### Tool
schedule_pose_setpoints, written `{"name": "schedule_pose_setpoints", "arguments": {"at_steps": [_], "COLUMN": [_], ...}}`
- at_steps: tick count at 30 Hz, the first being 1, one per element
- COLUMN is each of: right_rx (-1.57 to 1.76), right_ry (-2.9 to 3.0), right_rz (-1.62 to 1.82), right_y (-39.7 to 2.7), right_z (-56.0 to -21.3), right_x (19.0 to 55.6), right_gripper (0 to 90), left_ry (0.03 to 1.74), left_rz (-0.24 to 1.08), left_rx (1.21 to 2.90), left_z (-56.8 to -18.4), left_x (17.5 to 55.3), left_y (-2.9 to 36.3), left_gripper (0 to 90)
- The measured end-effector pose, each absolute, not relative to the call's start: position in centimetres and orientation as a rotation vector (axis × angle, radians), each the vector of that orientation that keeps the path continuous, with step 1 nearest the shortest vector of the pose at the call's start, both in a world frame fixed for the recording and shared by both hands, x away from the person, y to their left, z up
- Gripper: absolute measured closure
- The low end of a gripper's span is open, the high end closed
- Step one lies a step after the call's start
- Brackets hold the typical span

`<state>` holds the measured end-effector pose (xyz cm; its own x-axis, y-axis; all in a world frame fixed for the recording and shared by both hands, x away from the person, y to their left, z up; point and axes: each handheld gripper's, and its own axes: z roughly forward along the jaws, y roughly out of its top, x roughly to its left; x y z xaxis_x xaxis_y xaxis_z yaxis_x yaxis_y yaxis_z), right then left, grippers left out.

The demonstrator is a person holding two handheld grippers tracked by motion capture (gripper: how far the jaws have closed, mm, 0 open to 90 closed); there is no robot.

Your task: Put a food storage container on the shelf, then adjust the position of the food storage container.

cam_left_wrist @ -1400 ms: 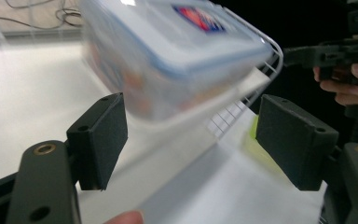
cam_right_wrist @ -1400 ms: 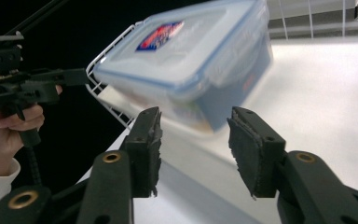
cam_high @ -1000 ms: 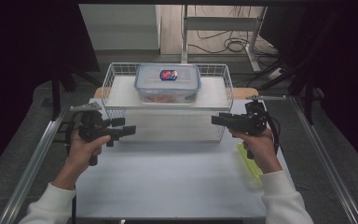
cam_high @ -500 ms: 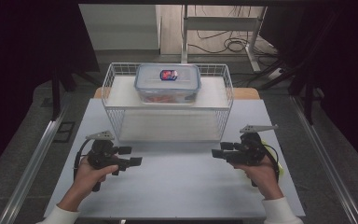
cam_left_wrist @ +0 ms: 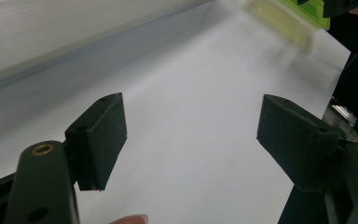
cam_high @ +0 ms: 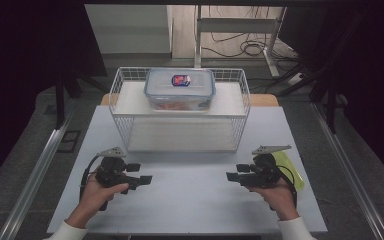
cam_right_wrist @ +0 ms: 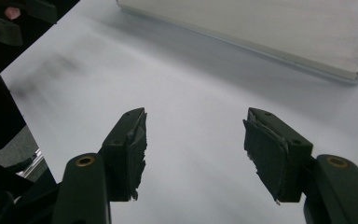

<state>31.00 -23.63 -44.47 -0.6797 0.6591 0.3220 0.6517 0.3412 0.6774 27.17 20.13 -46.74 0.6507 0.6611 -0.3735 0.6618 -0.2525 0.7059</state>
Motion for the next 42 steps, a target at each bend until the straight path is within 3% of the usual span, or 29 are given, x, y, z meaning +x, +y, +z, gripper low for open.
{"name": "schedule_pose_setpoints", "arguments": {"at_steps": [11,13,18,24,33,42], "right_rx": [1.269,1.269,1.275,1.372,1.525,1.578], "right_ry": [2.498,2.478,2.439,2.322,2.144,2.136], "right_rz": [1.238,1.231,1.129,0.952,0.824,0.726], "right_y": [-25.5,-26.1,-28.4,-31.8,-36.7,-37.9], "right_z": [-43.5,-43.3,-42.9,-42.1,-43.6,-46.5], "right_x": [31.1,31.2,31.4,32.0,35.0,38.0], "right_gripper": [39.6,44.2,69.1,84.6,88.7,88.7], "left_ry": [1.06,1.063,1.06,1.067,1.087,1.1], "left_rz": [0.012,0.013,0.017,0.018,0.018,0.012], "left_rx": [1.97,1.971,1.981,1.981,1.98,2.002], "left_z": [-47.1,-47.1,-47.2,-47.4,-47.6,-48.0], "left_x": [26.5,26.5,26.5,26.3,26.2,26.5], "left_y": [20.2,20.2,20.0,20.1,20.2,19.9], "left_gripper": [22.2,22.2,21.5,21.5,21.4,21.5]}}
